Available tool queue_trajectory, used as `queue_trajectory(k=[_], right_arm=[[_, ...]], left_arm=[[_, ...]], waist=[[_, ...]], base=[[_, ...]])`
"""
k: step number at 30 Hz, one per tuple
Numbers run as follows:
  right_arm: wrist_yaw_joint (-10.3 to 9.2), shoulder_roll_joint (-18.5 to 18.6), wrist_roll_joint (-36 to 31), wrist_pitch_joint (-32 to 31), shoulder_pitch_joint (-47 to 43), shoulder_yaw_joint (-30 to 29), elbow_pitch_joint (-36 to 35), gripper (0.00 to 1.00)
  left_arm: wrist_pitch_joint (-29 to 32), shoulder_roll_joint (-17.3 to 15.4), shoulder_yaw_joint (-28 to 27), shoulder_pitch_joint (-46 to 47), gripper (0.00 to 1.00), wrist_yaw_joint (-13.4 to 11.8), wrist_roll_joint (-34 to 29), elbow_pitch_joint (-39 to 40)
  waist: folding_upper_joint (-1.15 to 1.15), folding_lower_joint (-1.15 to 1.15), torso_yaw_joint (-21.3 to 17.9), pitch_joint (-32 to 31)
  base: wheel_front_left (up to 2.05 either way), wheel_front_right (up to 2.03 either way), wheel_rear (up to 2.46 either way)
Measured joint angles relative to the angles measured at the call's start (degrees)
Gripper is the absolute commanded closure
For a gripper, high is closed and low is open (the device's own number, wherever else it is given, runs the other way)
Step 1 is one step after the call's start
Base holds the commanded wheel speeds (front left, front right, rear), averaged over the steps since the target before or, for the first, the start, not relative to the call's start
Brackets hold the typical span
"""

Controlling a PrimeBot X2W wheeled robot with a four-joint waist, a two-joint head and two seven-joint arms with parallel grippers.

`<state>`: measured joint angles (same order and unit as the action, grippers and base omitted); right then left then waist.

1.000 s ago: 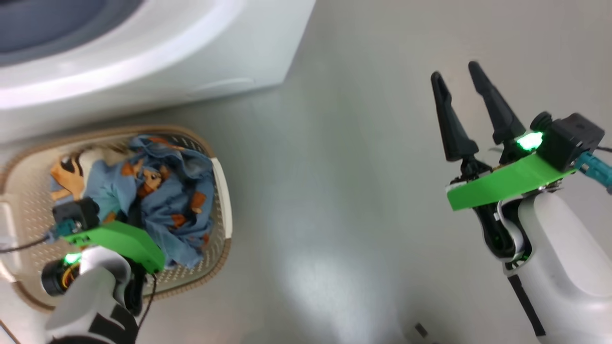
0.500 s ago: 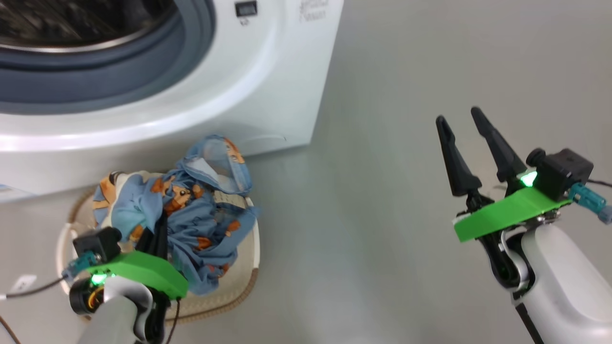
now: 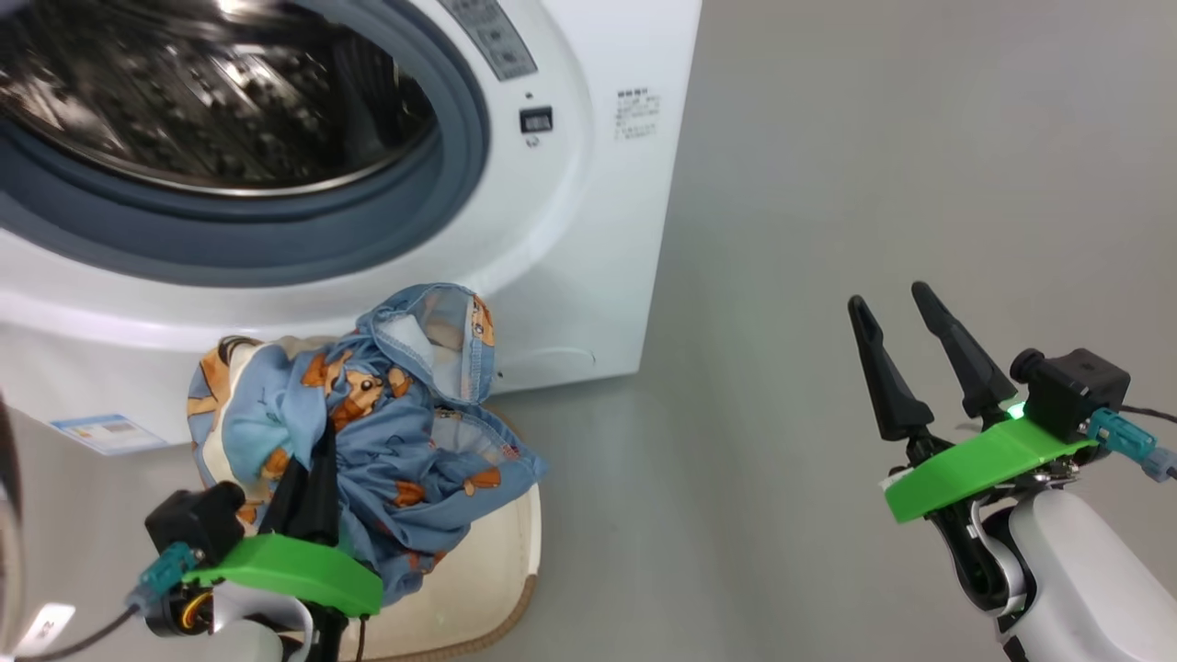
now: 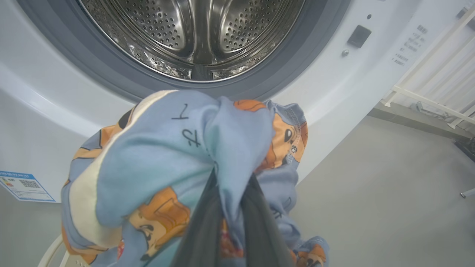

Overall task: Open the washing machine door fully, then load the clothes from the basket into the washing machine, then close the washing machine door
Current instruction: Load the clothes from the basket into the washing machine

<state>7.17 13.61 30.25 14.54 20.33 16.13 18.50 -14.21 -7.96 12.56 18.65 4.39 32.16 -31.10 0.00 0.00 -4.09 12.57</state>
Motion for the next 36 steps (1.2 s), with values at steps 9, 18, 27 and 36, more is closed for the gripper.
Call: queue_trajectory(k=[9,18,27,36], right_arm=[[0.00,0.51,0.05,0.00,-1.17,-0.04,0.20,0.00],[0.00,0.90,0.56,0.00,-2.78,-0.09,0.29,0.00],[0.00,0.98,0.56,0.00,-3.18,-0.04,0.44,0.00],[0.00,1.02,0.56,0.00,-3.18,-0.01,0.53,0.00]], left_arm=[[0.03,-0.18,0.05,-4.29,1.00,-3.57,-2.36,11.06],[2.92,-2.04,0.30,-7.93,1.00,-7.56,-4.13,21.61],[4.65,-3.02,0.32,-9.64,1.00,-9.02,-4.20,25.80],[4.72,-3.11,0.34,-9.64,1.00,-9.57,-4.17,26.80]], waist=[[0.00,0.00,1.06,-3.99],[0.00,0.00,0.93,-5.94],[0.00,0.00,0.61,-6.56],[0.00,0.00,0.56,-6.10]], base=[[0.00,0.00,0.00],[0.00,0.00,0.00],[0.00,0.00,0.00],[0.00,0.00,0.00]])
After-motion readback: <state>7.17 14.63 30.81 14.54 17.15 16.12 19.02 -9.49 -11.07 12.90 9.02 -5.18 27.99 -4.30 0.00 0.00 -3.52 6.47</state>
